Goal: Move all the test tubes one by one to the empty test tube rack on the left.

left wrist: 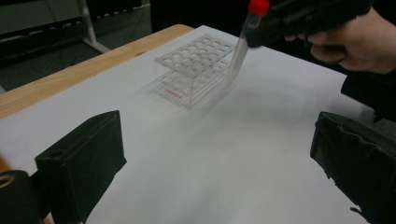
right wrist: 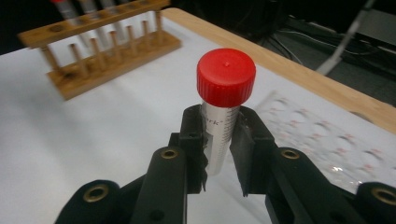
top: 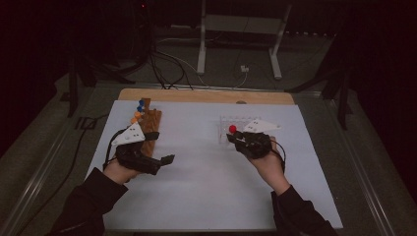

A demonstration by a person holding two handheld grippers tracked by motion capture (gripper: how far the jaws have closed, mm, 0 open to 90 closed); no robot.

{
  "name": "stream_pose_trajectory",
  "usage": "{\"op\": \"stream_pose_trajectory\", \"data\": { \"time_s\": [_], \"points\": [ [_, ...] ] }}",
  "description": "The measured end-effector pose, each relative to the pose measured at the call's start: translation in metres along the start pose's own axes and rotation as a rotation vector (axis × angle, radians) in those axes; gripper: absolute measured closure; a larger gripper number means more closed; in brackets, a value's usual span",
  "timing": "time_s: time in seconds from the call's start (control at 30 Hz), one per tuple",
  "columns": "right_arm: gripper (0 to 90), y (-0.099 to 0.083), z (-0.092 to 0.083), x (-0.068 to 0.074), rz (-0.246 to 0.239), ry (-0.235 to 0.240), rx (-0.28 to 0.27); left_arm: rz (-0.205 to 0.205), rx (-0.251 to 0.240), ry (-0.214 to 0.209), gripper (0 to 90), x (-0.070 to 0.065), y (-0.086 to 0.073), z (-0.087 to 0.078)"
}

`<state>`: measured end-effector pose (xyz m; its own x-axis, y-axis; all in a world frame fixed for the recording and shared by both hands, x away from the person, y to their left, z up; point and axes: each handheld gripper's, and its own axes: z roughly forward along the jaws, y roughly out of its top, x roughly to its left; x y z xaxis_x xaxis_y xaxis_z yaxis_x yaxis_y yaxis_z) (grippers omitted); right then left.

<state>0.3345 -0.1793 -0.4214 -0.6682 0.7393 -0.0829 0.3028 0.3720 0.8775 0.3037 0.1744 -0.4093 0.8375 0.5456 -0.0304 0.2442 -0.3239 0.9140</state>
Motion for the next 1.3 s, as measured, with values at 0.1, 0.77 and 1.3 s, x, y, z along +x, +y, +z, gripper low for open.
{"op": "stream_pose_trajectory", "data": {
  "time_s": [0.1,0.77,1.3],
  "points": [
    [74.7,-0.002,0.000,0.012,-0.014,0.031,-0.002,0.013,-0.003,-0.016,4.2,-0.005,0.007,0.006],
    [74.7,-0.020,0.006,0.055,-0.052,0.136,0.022,0.089,-0.022,-0.121,30.4,-0.038,0.035,0.068],
    [74.7,-0.021,0.005,0.056,-0.061,0.140,0.019,0.128,0.016,-0.157,63.4,-0.045,0.031,0.098]
  ]
}}
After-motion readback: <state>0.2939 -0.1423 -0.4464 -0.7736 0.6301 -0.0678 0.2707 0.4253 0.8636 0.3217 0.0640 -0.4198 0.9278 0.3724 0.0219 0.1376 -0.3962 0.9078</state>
